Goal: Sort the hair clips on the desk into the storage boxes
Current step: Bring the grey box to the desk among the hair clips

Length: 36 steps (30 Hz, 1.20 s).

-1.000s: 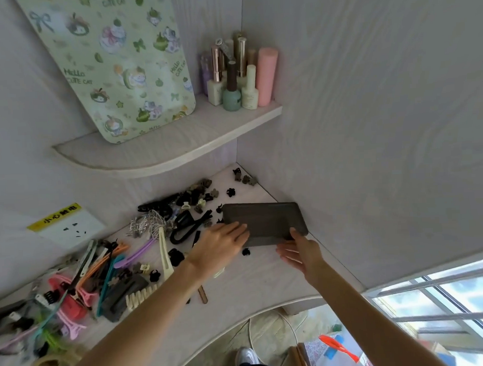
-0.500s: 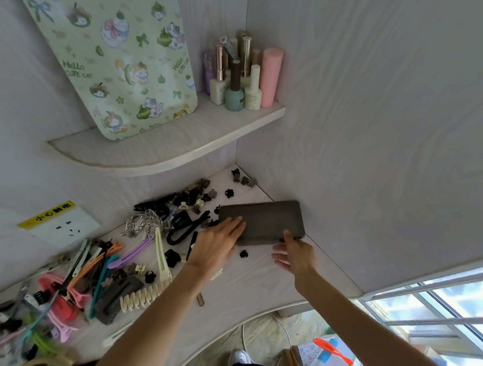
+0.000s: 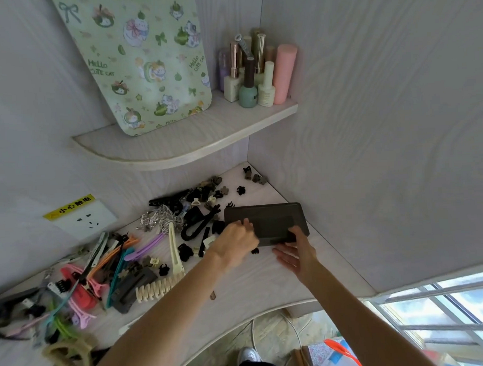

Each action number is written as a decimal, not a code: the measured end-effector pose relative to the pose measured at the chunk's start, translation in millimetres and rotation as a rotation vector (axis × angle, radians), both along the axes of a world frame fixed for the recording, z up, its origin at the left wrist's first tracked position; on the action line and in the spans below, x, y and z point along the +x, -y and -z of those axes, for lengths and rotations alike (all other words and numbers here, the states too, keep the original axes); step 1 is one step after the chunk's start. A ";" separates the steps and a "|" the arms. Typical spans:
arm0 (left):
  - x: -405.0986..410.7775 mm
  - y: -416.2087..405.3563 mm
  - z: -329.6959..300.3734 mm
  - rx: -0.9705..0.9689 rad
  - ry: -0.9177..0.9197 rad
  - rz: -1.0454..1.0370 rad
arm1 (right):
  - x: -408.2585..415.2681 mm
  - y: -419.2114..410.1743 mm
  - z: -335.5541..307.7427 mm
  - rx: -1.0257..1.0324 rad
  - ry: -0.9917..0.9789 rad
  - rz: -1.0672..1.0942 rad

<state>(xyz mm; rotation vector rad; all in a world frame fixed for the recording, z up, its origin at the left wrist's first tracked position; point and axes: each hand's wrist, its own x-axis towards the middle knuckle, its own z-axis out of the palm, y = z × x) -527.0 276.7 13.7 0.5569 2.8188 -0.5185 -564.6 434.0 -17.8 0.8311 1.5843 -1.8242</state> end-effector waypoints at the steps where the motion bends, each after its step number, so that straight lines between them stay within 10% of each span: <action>1: -1.5 3.3 -4.9 0.088 0.001 -0.052 | 0.6 -1.5 0.8 0.011 -0.008 -0.011; 8: -2.6 33.8 -17.3 0.585 0.037 -0.269 | 2.3 -11.5 -10.0 0.259 -0.160 -0.130; 21: -4.2 53.3 -25.3 1.173 0.040 -0.460 | -2.1 -47.6 0.7 1.130 -1.250 -0.665; 36: -64.3 48.1 -1.2 1.642 -0.327 -1.080 | -9.8 -57.2 -7.3 1.143 -1.355 -0.836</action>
